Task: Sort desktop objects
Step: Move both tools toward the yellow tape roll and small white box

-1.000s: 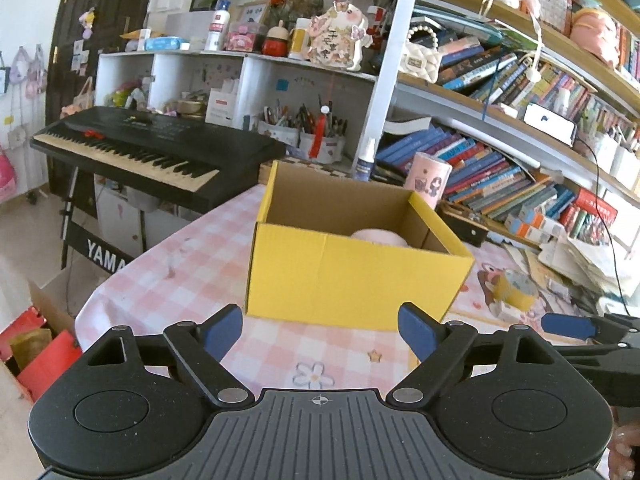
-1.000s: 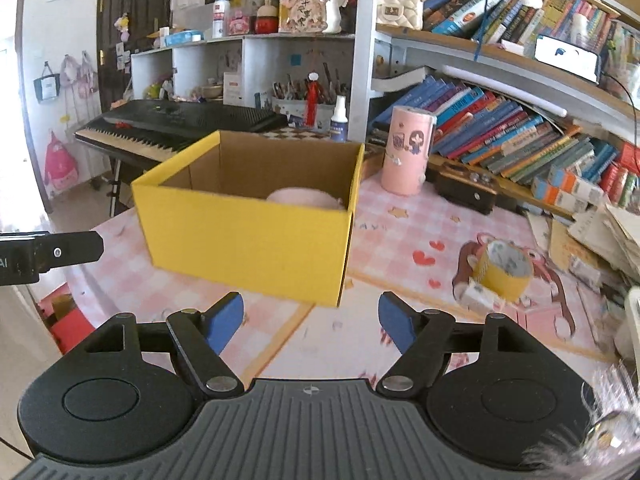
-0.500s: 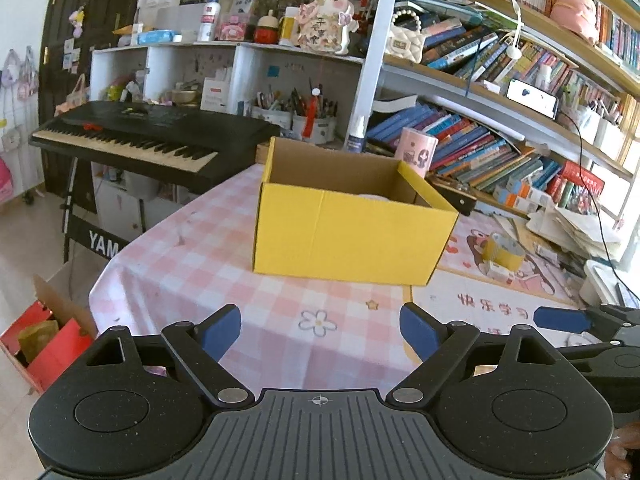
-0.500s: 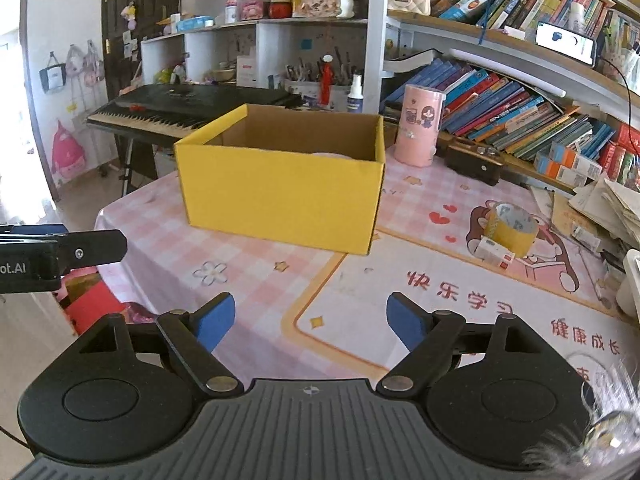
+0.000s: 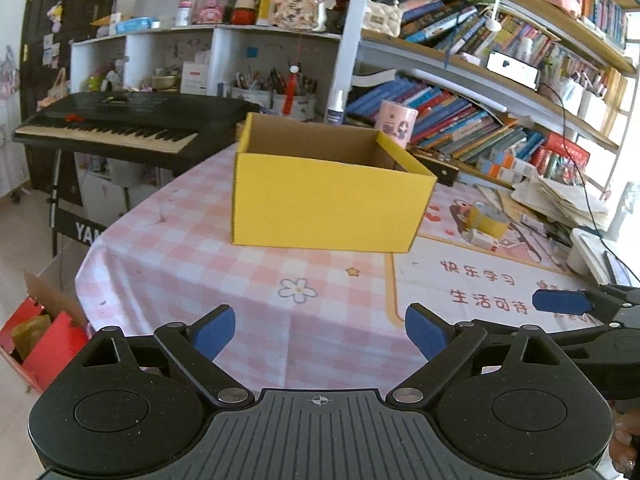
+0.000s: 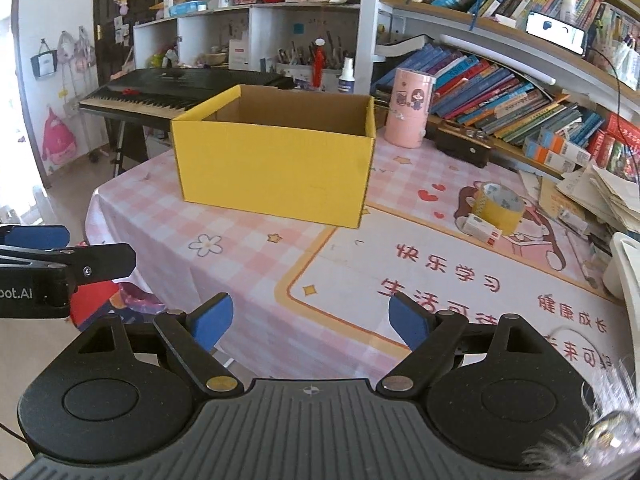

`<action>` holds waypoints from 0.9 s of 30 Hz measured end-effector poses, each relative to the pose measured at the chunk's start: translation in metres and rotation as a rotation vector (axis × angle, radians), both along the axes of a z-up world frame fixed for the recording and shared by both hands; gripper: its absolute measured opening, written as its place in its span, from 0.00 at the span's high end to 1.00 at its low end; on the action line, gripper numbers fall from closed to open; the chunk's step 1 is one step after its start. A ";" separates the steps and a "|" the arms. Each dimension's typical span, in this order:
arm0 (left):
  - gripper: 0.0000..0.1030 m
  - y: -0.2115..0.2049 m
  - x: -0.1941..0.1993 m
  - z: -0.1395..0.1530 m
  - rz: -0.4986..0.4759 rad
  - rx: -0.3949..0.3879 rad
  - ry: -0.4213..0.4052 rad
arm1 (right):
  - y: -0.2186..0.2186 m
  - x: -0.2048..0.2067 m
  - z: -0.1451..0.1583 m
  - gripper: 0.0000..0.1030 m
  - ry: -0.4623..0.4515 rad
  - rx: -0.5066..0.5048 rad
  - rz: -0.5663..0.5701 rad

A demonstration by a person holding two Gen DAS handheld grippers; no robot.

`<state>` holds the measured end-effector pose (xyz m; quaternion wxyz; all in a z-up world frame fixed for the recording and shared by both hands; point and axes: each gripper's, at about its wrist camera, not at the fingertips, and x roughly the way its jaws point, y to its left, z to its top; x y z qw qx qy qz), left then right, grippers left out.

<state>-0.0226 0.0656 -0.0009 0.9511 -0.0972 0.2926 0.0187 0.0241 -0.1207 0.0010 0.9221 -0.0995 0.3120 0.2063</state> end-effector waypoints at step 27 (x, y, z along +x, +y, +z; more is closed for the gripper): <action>0.09 -0.089 0.074 -0.005 -0.211 -0.014 0.030 | -0.092 0.042 -0.004 0.17 0.043 -0.023 -0.195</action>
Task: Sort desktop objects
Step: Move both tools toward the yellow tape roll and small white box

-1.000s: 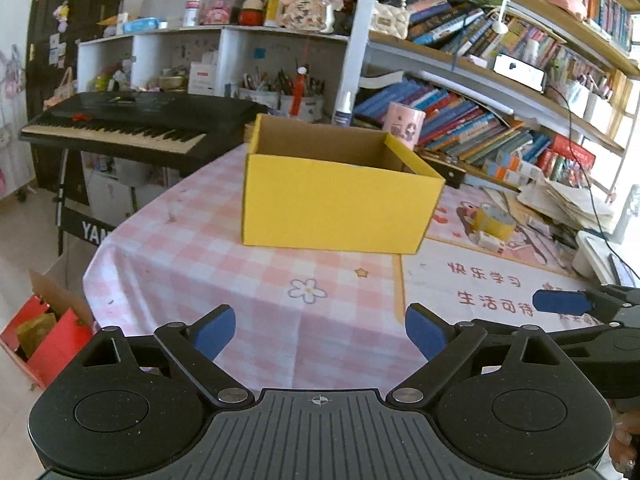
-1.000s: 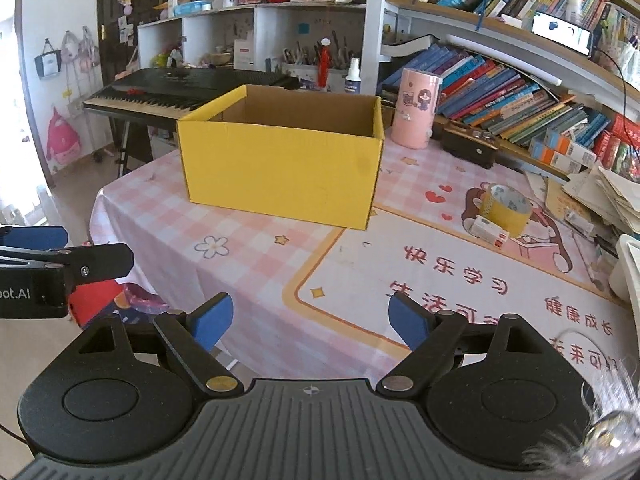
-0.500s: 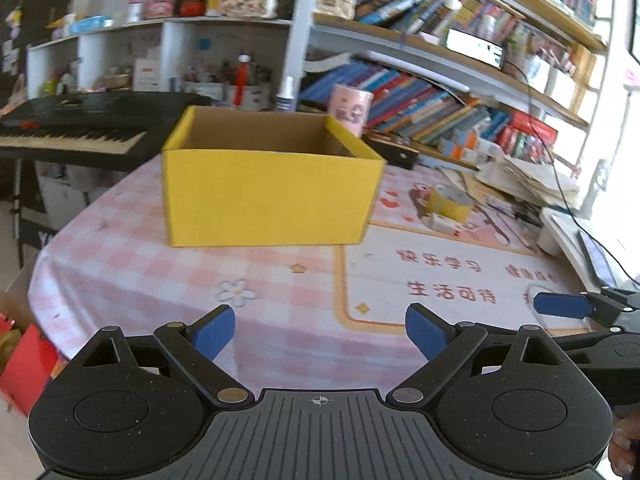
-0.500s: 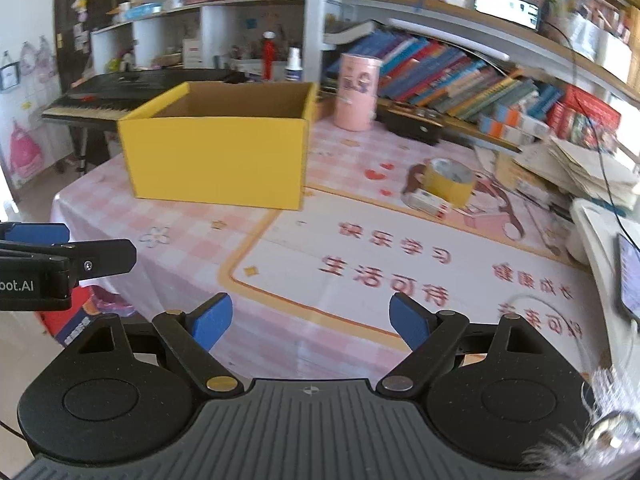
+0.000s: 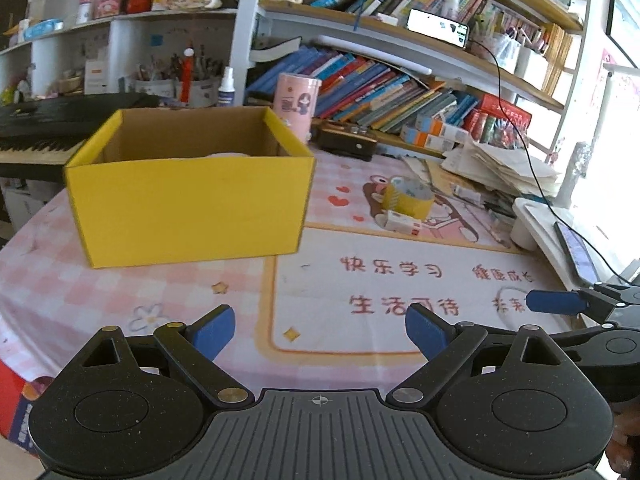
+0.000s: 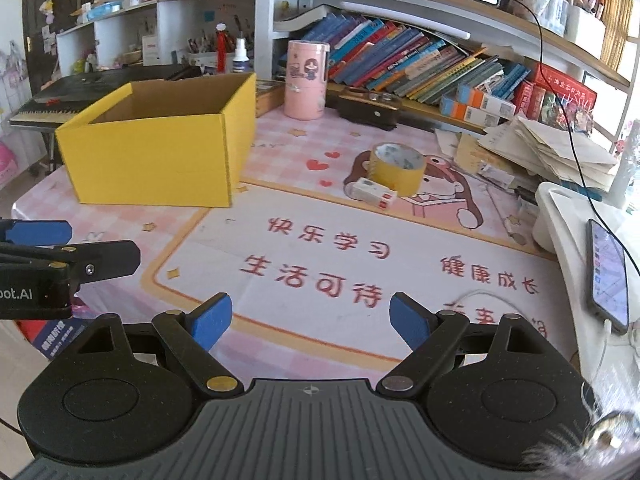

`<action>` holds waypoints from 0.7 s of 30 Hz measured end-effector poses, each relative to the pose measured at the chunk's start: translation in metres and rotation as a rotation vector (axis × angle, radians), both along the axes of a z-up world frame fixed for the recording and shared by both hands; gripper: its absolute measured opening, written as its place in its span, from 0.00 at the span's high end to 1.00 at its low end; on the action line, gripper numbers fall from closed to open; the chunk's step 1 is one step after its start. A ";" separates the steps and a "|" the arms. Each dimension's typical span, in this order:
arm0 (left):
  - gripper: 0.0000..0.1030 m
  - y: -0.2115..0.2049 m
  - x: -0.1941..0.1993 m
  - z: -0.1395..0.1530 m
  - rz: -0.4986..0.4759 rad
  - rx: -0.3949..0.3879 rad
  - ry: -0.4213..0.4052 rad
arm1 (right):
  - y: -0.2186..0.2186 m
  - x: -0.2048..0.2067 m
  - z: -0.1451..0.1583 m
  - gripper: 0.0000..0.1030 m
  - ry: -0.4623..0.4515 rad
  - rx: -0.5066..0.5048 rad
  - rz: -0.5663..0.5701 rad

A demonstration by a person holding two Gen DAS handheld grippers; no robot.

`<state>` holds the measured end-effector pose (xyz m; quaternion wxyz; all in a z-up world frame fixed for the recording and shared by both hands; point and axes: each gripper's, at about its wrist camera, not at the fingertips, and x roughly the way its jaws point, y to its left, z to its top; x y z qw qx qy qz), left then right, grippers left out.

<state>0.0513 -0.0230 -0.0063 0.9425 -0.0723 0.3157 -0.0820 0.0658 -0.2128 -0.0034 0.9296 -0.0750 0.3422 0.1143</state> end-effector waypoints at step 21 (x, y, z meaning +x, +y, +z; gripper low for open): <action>0.09 -0.076 0.081 -0.009 -0.040 -0.014 0.043 | -0.077 0.077 -0.005 0.02 0.044 -0.022 -0.051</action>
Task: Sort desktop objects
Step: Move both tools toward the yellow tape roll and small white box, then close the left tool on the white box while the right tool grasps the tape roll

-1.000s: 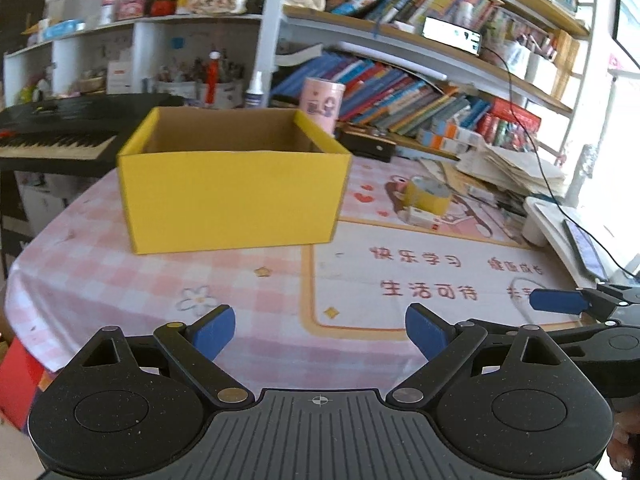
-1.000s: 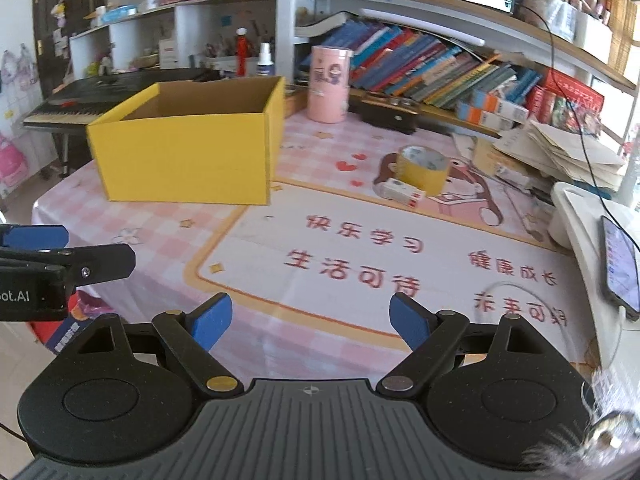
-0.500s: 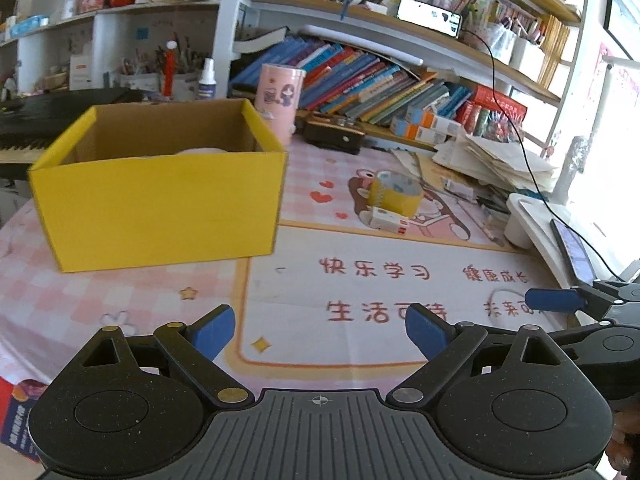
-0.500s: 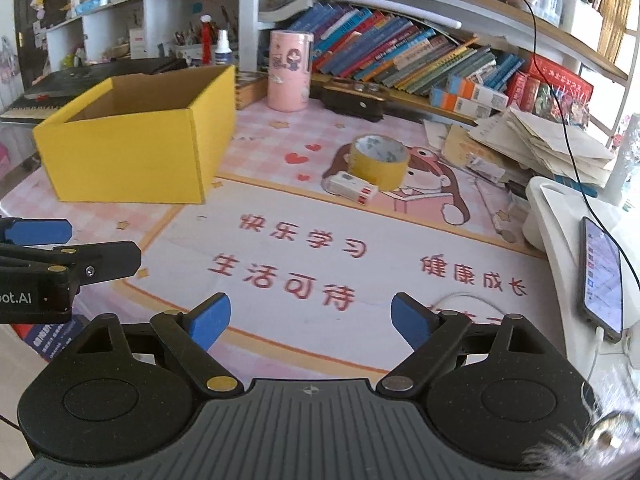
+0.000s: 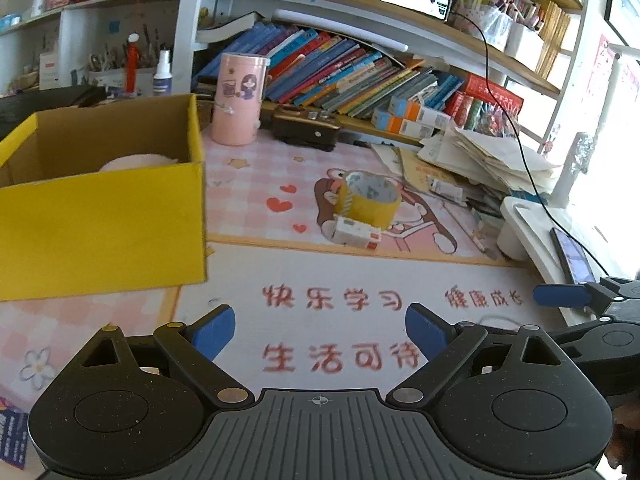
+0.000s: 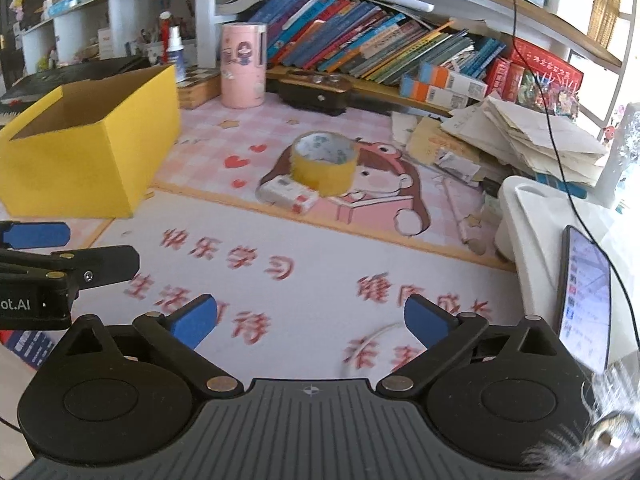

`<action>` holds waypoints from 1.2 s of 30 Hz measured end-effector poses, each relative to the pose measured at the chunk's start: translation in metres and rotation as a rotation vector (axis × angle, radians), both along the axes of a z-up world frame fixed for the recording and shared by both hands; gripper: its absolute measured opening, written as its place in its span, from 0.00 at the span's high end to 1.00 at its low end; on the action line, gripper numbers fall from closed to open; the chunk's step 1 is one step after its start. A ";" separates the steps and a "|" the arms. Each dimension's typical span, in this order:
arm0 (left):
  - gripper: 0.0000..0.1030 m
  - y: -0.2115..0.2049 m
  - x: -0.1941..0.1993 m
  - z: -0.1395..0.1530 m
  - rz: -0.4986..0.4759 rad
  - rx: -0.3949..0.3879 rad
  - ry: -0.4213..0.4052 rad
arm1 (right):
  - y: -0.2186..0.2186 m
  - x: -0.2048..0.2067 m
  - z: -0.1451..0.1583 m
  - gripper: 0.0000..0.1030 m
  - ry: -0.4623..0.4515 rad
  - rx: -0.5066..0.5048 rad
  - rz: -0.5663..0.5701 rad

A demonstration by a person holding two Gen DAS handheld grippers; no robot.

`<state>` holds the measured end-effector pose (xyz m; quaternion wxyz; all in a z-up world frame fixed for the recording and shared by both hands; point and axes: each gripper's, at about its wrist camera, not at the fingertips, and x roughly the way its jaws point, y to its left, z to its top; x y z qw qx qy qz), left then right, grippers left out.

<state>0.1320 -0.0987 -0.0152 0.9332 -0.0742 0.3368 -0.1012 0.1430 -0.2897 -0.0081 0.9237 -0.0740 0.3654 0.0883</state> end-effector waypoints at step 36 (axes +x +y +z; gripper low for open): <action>0.19 -0.098 0.157 -0.056 -0.011 0.158 0.015 | -0.084 0.116 0.009 0.02 -0.067 0.096 0.011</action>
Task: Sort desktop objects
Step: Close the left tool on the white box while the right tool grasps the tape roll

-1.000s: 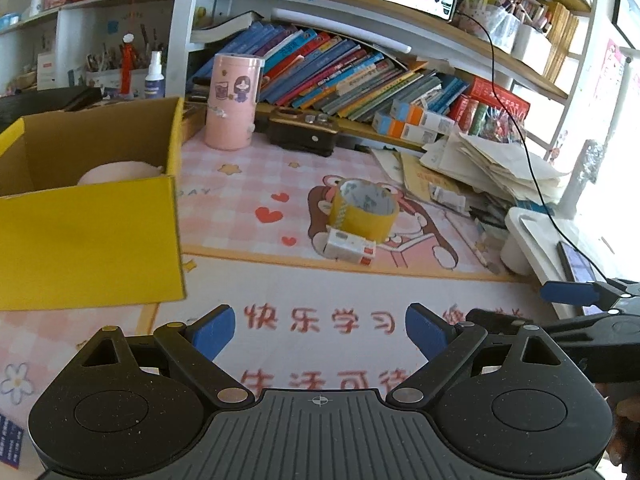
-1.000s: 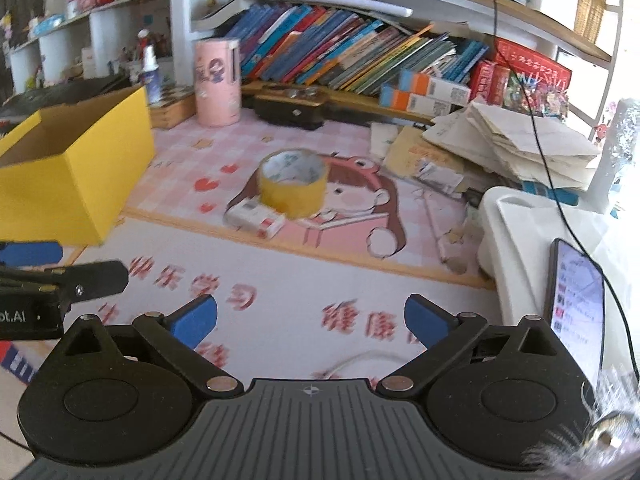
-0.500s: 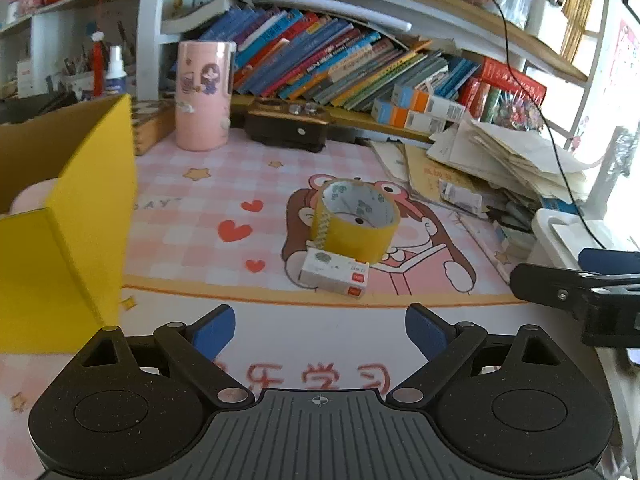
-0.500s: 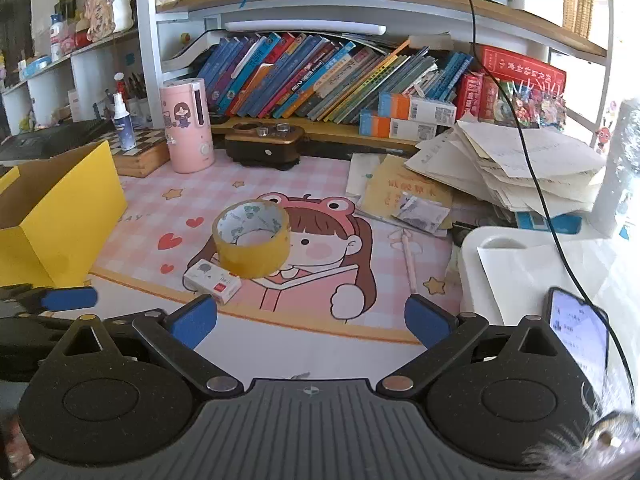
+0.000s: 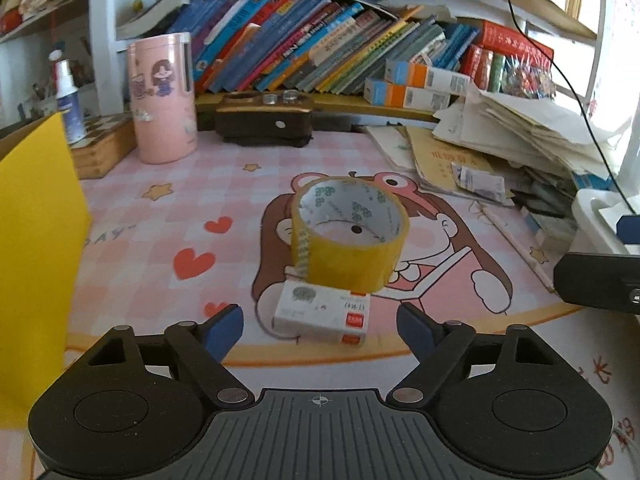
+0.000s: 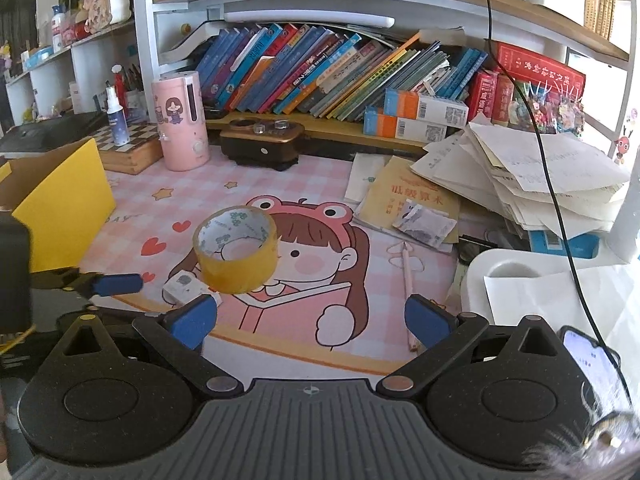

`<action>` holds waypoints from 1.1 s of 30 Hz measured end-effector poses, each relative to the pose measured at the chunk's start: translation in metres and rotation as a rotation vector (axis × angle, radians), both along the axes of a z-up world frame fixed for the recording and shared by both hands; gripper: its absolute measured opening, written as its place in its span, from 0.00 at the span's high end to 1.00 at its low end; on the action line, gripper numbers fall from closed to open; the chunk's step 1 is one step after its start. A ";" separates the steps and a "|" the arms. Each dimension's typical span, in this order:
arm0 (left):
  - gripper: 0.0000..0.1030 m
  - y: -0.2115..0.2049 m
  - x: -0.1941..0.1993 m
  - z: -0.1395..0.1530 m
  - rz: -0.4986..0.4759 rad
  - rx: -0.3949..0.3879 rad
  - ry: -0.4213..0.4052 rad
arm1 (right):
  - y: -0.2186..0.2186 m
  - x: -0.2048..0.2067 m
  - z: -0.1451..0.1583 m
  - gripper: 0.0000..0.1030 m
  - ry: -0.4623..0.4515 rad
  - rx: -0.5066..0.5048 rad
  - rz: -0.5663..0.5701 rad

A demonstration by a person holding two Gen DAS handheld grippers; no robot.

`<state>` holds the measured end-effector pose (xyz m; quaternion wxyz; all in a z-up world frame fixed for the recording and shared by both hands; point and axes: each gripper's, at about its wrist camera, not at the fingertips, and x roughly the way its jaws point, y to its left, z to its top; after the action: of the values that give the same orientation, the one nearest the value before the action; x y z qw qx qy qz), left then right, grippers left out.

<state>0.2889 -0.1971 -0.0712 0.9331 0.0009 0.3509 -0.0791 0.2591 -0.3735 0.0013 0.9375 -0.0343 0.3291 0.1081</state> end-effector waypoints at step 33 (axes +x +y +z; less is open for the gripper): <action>0.46 0.036 -0.036 0.018 0.056 0.018 0.034 | 0.055 0.074 -0.026 0.00 0.026 0.040 0.190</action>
<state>0.2528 -0.1614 -0.0531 0.9288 -0.0018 0.3672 -0.0500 0.3332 -0.3182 -0.0248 0.9191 -0.0453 0.3342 0.2036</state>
